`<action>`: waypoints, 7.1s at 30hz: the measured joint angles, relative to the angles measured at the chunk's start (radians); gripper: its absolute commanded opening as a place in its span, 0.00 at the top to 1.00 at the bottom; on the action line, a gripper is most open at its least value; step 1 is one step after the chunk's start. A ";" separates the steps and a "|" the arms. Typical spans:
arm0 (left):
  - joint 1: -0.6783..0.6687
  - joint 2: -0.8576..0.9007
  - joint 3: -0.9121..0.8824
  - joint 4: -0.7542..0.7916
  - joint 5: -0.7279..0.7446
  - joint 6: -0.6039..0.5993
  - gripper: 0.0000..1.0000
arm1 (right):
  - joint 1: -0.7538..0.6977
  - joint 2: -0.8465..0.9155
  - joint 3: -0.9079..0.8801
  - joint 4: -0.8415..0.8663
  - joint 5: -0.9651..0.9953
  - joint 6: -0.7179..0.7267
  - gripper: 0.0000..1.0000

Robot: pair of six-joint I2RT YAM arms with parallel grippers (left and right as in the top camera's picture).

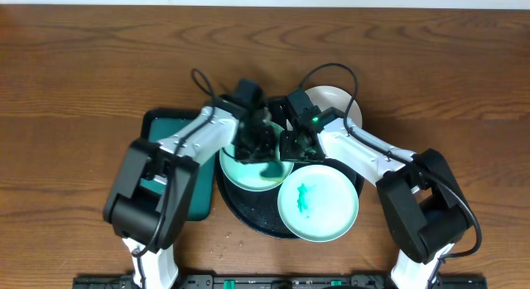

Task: Clean dirty plates on tray and stack at the side
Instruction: 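Scrub the pale green plate with the sponge in the left gripper, then return the sponge to the teal tray and release it with left gripper, then lift the cleaned pale green plate with the right gripper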

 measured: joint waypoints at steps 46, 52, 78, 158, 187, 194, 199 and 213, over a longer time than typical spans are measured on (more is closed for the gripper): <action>0.061 -0.025 0.047 -0.242 -0.396 0.090 0.93 | 0.000 0.004 0.009 -0.016 -0.017 0.000 0.99; -0.001 -0.024 0.032 -0.163 -0.311 0.105 0.93 | 0.000 0.004 0.009 -0.025 -0.017 0.000 0.99; -0.017 0.028 0.019 0.115 -0.101 -0.169 0.93 | -0.017 0.003 0.011 -0.062 -0.021 0.023 0.99; 0.379 -0.420 0.145 -0.580 -0.625 0.109 0.20 | -0.017 0.005 0.009 -0.035 -0.077 -0.129 0.99; 0.379 -0.620 0.151 -0.697 -0.609 0.109 0.19 | -0.212 -0.360 -0.018 -0.375 -0.407 -0.111 0.99; 0.379 -0.620 0.151 -0.698 -0.610 0.109 0.19 | -0.246 -0.360 -0.019 -0.387 -0.533 -0.265 0.99; 0.379 -0.620 0.151 -0.699 -0.610 0.109 0.19 | -0.246 -0.360 -0.019 -0.290 -0.468 -0.304 0.99; 0.379 -0.620 0.151 -0.680 -0.610 0.109 0.19 | -0.245 -0.360 -0.019 -0.251 -0.123 -0.326 0.99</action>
